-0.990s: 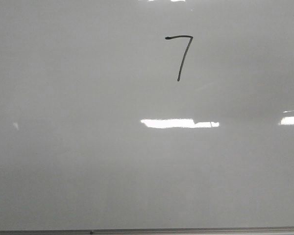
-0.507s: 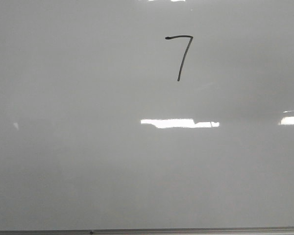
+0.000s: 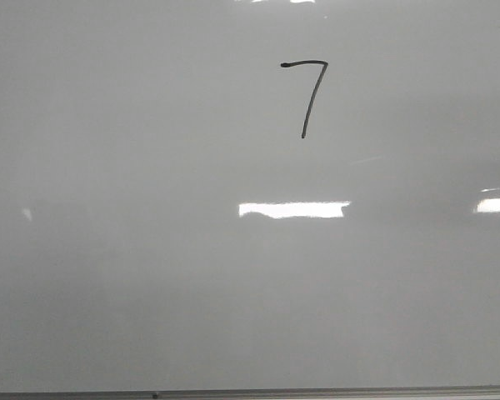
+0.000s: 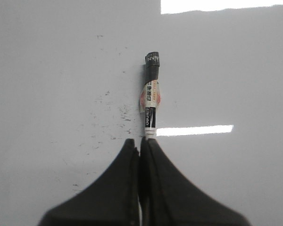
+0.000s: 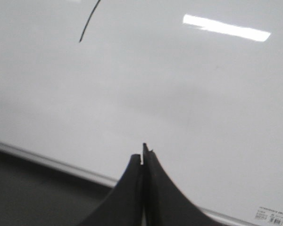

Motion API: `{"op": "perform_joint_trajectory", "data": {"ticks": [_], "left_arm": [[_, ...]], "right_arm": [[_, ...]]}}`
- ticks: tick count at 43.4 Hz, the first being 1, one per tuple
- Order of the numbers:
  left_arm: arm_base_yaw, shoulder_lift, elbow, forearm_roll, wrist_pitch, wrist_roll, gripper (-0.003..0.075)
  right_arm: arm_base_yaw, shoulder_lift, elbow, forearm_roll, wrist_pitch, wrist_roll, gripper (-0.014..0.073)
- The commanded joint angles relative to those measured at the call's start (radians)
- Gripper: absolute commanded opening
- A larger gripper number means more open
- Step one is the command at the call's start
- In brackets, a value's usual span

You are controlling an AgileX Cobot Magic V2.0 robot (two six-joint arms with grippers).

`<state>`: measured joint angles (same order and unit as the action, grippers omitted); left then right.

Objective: Write number 7 on whiteboard

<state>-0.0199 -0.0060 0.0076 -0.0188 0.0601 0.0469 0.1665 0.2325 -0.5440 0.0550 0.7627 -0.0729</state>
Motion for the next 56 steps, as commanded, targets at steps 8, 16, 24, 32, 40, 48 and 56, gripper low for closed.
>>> {"op": "perform_joint_trajectory", "data": {"ticks": [8, 16, 24, 32, 40, 48, 56], "left_arm": [[-0.007, -0.013, 0.013, -0.009, -0.083, 0.002, -0.0020], [-0.007, -0.013, 0.013, -0.009, -0.083, 0.002, -0.0020], [-0.007, -0.013, 0.013, -0.009, -0.083, 0.002, -0.0020], [-0.007, -0.013, 0.013, -0.009, -0.083, 0.002, -0.0020], [-0.007, -0.013, 0.013, -0.009, -0.083, 0.002, -0.0020], [-0.007, -0.013, 0.013, -0.009, -0.083, 0.002, -0.0020], [-0.007, -0.013, 0.013, -0.009, -0.083, 0.002, -0.0020]], "right_arm": [[-0.147, -0.171, 0.246, -0.006, -0.373, -0.002, -0.0067], [-0.173, -0.243, 0.372, -0.006, -0.527, -0.002, -0.0067], [-0.173, -0.261, 0.477, -0.006, -0.662, -0.002, -0.0067], [-0.173, -0.261, 0.565, -0.005, -0.786, -0.002, -0.0067], [-0.173, -0.261, 0.567, -0.005, -0.788, -0.002, -0.0067], [-0.173, -0.261, 0.567, -0.005, -0.771, -0.002, -0.0067], [-0.172, -0.262, 0.568, 0.030, -0.763, 0.002, -0.0067]]}}
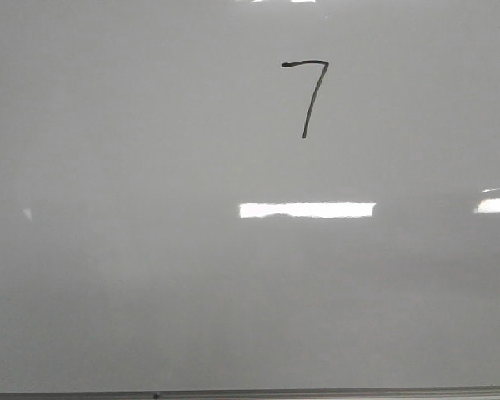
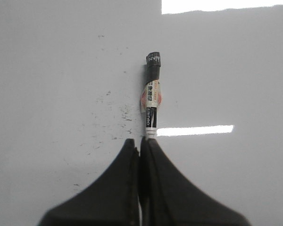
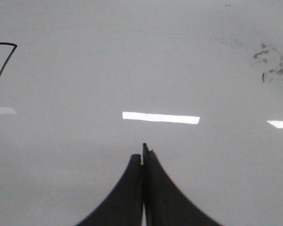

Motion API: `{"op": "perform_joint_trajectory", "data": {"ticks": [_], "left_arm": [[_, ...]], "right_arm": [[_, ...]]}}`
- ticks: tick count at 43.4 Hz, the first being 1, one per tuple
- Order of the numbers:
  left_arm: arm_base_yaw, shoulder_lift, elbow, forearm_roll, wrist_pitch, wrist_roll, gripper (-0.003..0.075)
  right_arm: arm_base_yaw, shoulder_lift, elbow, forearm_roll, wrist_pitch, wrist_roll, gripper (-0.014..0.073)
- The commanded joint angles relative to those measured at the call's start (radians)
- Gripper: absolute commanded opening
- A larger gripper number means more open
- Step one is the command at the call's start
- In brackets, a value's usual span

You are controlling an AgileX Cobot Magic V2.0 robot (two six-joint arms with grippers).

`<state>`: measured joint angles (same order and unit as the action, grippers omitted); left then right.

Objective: Write number 7 on whiteboard

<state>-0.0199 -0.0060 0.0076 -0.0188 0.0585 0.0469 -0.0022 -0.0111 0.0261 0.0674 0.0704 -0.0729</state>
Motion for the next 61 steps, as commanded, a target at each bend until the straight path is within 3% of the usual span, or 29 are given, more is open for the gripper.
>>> {"op": "perform_joint_trajectory", "data": {"ticks": [1, 8, 61], "left_arm": [[-0.007, -0.013, 0.013, -0.009, -0.081, 0.002, -0.0020], [-0.007, -0.013, 0.013, -0.009, -0.081, 0.002, -0.0020], [-0.007, -0.013, 0.013, -0.009, -0.081, 0.002, -0.0020]], "right_arm": [[-0.003, -0.019, -0.002, 0.017, -0.070, 0.002, -0.0067], [-0.003, -0.019, -0.002, 0.016, -0.090, 0.057, -0.0067], [-0.003, -0.018, -0.001, -0.034, -0.098, 0.081, -0.0067]]}}
